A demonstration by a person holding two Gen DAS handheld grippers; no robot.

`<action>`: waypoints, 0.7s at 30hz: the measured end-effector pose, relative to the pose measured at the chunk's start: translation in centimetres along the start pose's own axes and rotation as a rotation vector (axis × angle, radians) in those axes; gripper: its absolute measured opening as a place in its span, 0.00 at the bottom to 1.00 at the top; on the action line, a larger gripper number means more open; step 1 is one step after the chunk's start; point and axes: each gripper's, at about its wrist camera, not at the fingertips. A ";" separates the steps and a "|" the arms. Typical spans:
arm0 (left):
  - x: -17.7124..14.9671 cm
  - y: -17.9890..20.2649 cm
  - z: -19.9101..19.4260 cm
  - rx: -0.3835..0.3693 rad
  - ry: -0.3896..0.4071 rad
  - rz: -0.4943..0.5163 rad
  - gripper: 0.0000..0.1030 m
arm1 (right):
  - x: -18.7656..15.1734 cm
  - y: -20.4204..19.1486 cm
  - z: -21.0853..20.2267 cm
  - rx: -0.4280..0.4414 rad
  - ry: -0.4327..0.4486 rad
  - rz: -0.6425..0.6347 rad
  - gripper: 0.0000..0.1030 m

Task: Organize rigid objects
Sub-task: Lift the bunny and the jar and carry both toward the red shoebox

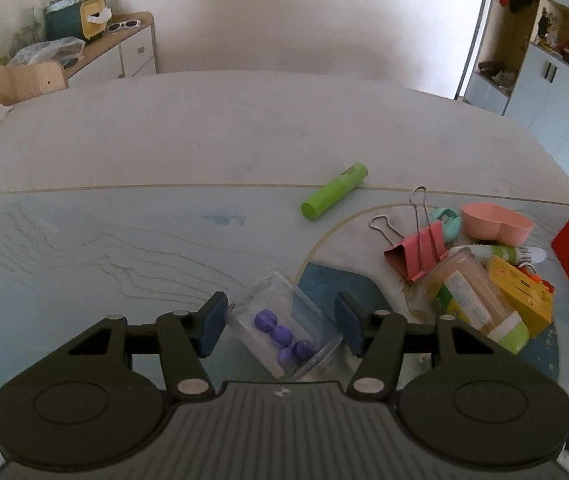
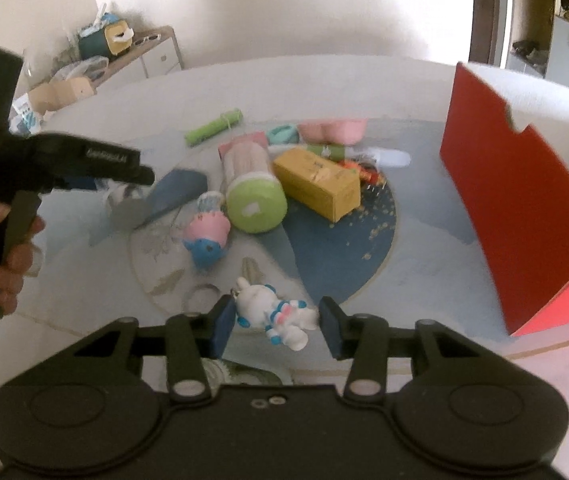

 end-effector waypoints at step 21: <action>0.0 4.7 -11.8 -0.208 0.029 0.281 0.57 | 1.7 2.8 -10.5 -0.169 0.160 0.153 0.44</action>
Point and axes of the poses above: each gripper's, at about its wrist camera, not at the fingertips, and z roughly the way its jaws point, y to its right, x to its top, and after that the axes turned 8 degrees about -z, right-handed
